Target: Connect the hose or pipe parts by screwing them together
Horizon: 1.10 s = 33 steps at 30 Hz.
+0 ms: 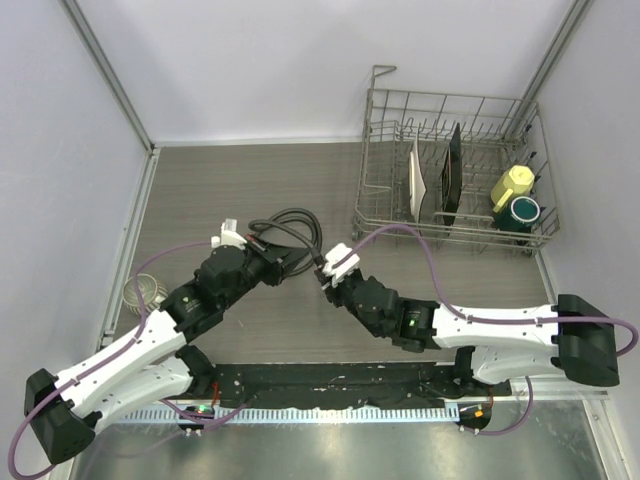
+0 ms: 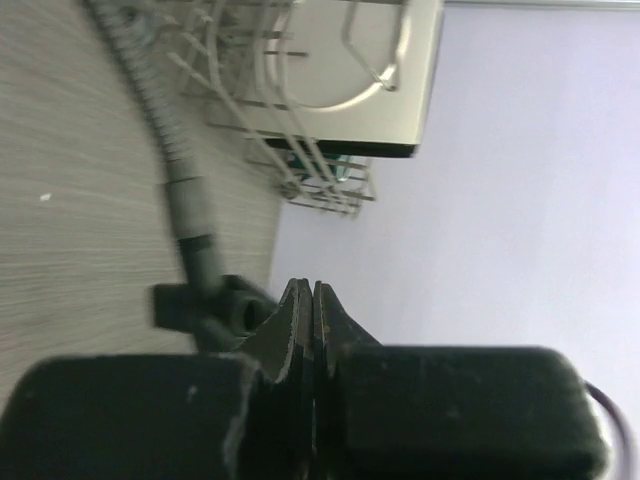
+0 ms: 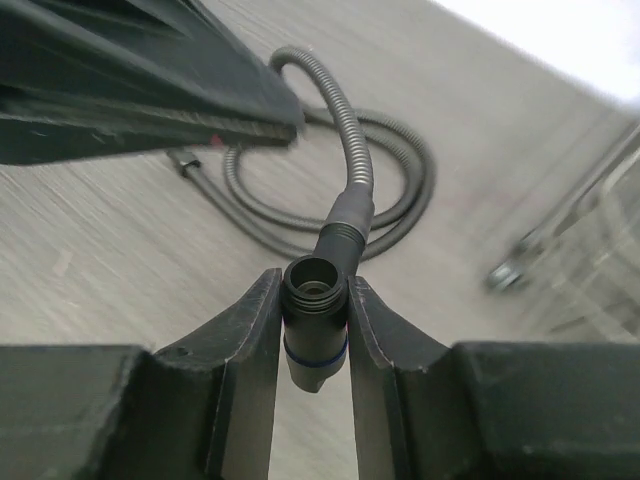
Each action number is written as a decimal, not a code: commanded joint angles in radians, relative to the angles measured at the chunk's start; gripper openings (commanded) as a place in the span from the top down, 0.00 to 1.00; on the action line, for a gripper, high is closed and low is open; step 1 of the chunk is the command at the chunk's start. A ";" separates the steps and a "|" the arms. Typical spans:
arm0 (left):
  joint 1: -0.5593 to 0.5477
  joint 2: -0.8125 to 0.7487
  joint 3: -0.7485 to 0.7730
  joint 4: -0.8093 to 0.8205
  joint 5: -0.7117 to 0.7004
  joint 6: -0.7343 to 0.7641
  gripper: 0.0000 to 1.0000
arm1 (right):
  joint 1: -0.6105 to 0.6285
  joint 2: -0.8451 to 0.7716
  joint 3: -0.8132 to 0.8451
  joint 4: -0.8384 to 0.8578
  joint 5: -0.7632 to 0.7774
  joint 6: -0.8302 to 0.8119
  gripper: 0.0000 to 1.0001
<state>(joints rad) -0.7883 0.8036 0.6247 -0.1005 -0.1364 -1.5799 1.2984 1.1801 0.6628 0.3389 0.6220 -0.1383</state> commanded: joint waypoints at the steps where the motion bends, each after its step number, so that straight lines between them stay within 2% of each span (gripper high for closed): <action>1: -0.003 -0.017 -0.031 0.234 -0.018 0.006 1.00 | -0.036 -0.042 -0.048 0.152 -0.013 0.642 0.93; 3: -0.003 -0.018 -0.048 0.268 -0.037 0.015 1.00 | -0.042 -0.057 -0.078 0.182 -0.024 0.736 0.95; 4: -0.003 -0.017 -0.052 0.287 -0.040 0.020 1.00 | -0.041 -0.065 -0.098 0.292 -0.051 0.715 0.99; 6: -0.002 -0.023 -0.051 0.288 -0.051 0.058 1.00 | -0.042 -0.074 -0.118 0.324 -0.027 0.718 0.99; 8: -0.003 -0.032 0.002 0.155 -0.099 0.112 1.00 | -0.044 -0.092 -0.098 0.270 0.001 0.648 0.99; 10: -0.003 -0.041 0.056 -0.074 -0.132 0.149 0.65 | -0.044 -0.118 -0.097 0.235 0.018 0.562 0.99; 12: -0.003 -0.046 0.105 -0.154 -0.137 0.165 0.40 | -0.048 -0.160 -0.106 0.242 -0.024 0.484 0.99; 14: -0.003 -0.046 0.101 -0.159 -0.105 0.161 0.31 | -0.050 -0.187 -0.094 0.229 -0.106 0.373 0.99; 15: -0.003 -0.046 0.098 -0.151 -0.071 0.155 0.24 | -0.050 -0.194 -0.088 0.215 -0.137 0.334 0.99; 17: -0.003 -0.029 0.098 -0.150 -0.040 0.136 0.19 | -0.050 -0.209 -0.072 0.197 -0.203 0.254 0.99; 21: -0.003 0.028 0.101 -0.130 0.036 0.121 0.18 | -0.050 -0.214 -0.037 0.163 -0.295 0.195 0.99; 25: -0.003 0.083 0.086 -0.064 0.095 0.072 0.22 | -0.050 -0.215 -0.031 0.183 -0.334 0.183 0.99; 28: -0.003 0.103 0.076 -0.042 0.101 0.061 0.30 | -0.048 -0.215 -0.032 0.183 -0.350 0.177 0.99; 33: -0.003 0.052 0.041 -0.024 0.061 0.049 0.43 | -0.050 -0.224 -0.055 0.190 -0.344 0.175 0.99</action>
<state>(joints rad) -0.7902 0.9012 0.6846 -0.1886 -0.0662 -1.5162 1.2480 0.9894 0.5785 0.4393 0.2943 0.0574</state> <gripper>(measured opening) 0.611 0.340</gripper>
